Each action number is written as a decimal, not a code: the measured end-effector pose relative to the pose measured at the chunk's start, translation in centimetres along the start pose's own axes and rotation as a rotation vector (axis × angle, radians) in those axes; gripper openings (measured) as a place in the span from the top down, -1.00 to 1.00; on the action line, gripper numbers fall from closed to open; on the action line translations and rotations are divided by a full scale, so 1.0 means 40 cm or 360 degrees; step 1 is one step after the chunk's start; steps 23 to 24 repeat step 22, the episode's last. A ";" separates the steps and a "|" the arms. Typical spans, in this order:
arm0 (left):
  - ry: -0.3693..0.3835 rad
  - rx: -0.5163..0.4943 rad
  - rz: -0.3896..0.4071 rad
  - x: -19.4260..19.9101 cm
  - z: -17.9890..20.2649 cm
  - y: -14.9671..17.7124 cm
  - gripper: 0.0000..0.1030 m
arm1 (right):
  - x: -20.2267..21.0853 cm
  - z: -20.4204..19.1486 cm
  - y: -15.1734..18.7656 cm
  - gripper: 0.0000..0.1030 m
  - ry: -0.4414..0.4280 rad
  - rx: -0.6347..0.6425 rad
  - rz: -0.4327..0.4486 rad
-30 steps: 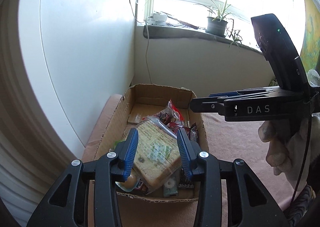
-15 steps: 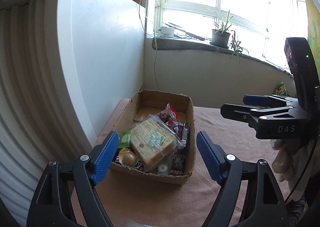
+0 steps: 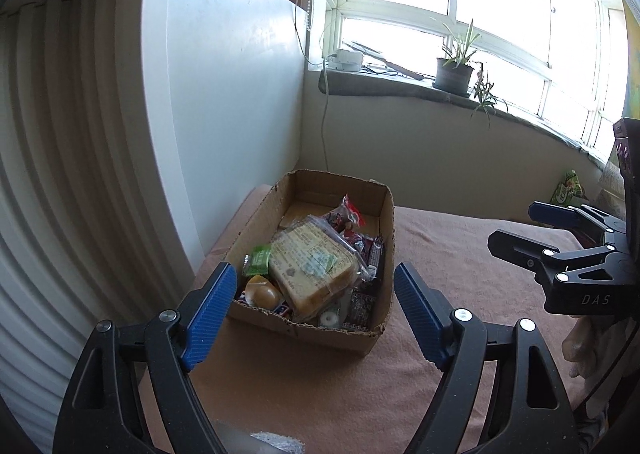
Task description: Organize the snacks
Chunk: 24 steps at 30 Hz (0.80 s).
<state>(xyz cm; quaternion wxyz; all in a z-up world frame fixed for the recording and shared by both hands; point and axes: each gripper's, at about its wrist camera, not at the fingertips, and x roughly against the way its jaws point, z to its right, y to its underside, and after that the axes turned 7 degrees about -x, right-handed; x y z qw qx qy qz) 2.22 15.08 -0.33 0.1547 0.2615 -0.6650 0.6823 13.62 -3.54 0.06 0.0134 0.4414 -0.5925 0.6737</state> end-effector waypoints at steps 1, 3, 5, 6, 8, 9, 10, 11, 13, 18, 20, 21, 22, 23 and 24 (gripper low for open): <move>-0.0001 -0.0002 0.0000 0.000 0.002 0.000 -0.58 | 0.002 0.000 0.002 -0.92 0.0007 0.0002 0.0002; -0.0003 -0.0001 -0.0001 0.001 0.004 0.000 -0.58 | 0.006 0.002 0.004 -0.92 0.0017 0.0005 0.0007; -0.0002 -0.0003 -0.0002 0.000 0.004 0.000 -0.58 | 0.010 0.002 0.007 -0.92 0.0023 0.0006 0.0012; 0.0000 -0.0003 -0.0002 0.002 0.005 0.000 -0.58 | 0.011 0.001 0.008 -0.92 0.0027 0.0004 0.0014; 0.0000 -0.0003 -0.0002 0.005 0.006 0.002 -0.58 | 0.013 0.004 0.010 -0.92 0.0028 0.0001 0.0017; -0.0002 -0.0005 -0.0001 0.006 0.007 0.002 -0.58 | 0.013 0.005 0.012 -0.92 0.0029 -0.0002 0.0015; -0.0004 -0.0001 0.0000 0.006 0.006 0.002 -0.58 | 0.012 0.006 0.013 -0.92 0.0030 -0.0005 0.0011; -0.0002 0.0003 0.0001 0.006 0.006 0.001 -0.58 | 0.011 0.007 0.014 -0.92 0.0030 -0.0005 0.0008; -0.0002 0.0005 0.0001 0.006 0.006 0.000 -0.58 | 0.011 0.008 0.017 -0.92 0.0031 -0.0003 0.0007; 0.0003 -0.0002 0.0015 0.009 0.009 0.000 -0.58 | 0.016 0.010 0.019 -0.92 0.0049 0.0000 0.0016; 0.0006 -0.0002 0.0014 0.009 0.010 0.002 -0.58 | 0.017 0.013 0.020 -0.92 0.0050 -0.0005 0.0014; 0.0003 -0.0002 0.0009 0.007 0.010 0.003 -0.58 | 0.017 0.016 0.021 -0.92 0.0052 -0.0010 0.0013; 0.0001 -0.0006 0.0002 0.005 0.011 0.004 -0.58 | 0.017 0.019 0.023 -0.92 0.0054 -0.0017 0.0010; 0.0001 -0.0006 0.0002 0.005 0.011 0.004 -0.58 | 0.017 0.019 0.023 -0.92 0.0054 -0.0017 0.0010; 0.0001 -0.0006 0.0002 0.005 0.011 0.004 -0.58 | 0.017 0.019 0.023 -0.92 0.0054 -0.0017 0.0010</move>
